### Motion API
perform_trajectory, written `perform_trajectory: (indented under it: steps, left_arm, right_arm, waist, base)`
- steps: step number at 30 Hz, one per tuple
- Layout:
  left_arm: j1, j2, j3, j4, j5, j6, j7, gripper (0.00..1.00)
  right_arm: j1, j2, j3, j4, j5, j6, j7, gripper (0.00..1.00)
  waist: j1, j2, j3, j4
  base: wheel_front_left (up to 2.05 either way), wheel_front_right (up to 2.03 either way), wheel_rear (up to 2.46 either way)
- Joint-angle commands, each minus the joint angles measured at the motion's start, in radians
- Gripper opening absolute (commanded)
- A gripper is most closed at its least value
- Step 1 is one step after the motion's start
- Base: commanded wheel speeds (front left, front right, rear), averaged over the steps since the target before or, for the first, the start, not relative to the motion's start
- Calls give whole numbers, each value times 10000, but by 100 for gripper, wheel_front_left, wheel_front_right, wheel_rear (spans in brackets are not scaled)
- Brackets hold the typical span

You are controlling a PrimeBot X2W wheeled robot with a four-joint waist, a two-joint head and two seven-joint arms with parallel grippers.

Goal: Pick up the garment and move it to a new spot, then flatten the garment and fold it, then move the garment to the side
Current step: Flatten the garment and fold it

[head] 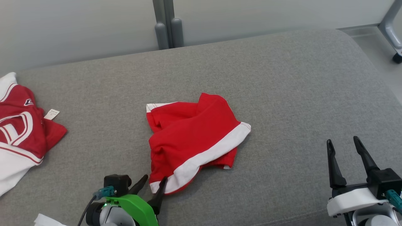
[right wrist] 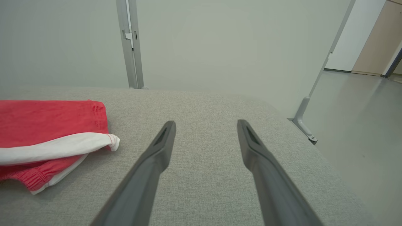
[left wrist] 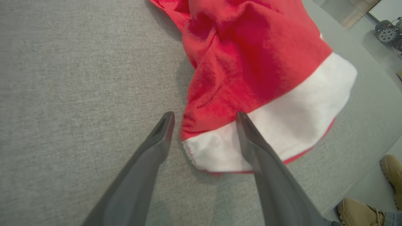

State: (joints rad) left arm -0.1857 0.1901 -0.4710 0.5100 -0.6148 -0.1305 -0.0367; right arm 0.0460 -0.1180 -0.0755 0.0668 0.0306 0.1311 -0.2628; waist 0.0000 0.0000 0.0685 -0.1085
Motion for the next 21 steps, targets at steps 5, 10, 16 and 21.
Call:
perform_trajectory:
  steps: [5,10,16,21]
  left_arm:
    - [-589,90,-296,714,-310,0,52,17]
    - [-1125,367,-228,754,-644,0,-52,0]
    - [-1704,1018,128,3,-609,387,348,0]
    - [-1772,1655,274,-631,-312,1045,897,0]
  right_arm:
    - [-144,31,-9,-17,-1,-7,-32,100]
    - [-140,89,-70,-42,-20,-7,-32,100]
    - [-46,182,-89,18,-51,-7,-32,100]
    - [-108,214,-37,83,-57,-7,-32,100]
  waist:
    - [0,0,274,-320]
    - [0,0,355,-386]
    - [0,0,332,-277]
    - [0,0,290,-161]
  base:
    - [0,0,0]
    - [0,0,0]
    - [0,0,0]
    - [0,0,0]
